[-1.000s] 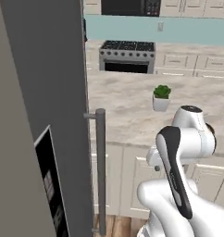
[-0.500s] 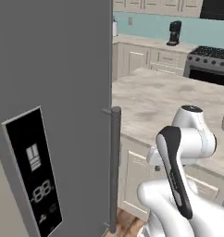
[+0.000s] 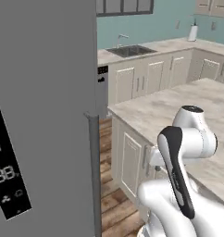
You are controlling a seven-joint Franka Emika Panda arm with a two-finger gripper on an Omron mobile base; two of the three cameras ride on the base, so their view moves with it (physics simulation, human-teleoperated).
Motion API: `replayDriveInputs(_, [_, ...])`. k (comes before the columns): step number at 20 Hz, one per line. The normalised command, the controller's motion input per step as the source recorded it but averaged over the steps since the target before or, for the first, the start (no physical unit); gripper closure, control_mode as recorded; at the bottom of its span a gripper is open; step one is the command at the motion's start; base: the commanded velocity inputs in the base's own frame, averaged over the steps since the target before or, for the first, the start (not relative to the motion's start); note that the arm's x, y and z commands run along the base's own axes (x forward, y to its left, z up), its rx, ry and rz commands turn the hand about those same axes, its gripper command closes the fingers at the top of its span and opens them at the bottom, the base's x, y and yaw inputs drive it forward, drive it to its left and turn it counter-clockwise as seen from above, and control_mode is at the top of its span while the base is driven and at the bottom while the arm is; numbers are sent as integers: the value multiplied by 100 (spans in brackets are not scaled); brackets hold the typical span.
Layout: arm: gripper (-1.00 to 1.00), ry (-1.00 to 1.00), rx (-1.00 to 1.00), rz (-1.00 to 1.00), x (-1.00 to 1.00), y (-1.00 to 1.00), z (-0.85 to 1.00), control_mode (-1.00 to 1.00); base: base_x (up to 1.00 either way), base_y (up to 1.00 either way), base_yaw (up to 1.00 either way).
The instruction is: Pick the two tangerines from the fridge and place them on the plate next to the blender to make a fruit smoothie.
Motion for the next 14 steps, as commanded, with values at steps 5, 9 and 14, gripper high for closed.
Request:
replayDriveInputs(5, [-100, 0, 0, 0, 0, 0, 0, 100, 76, 0, 71])
replayDriveInputs(9, [-100, 0, 0, 0, 0, 0, 0, 100, 100, 0, 71])
replayDriveInputs(14, [-100, 0, 0, 0, 0, 0, 0, 100, 89, -2, 69])
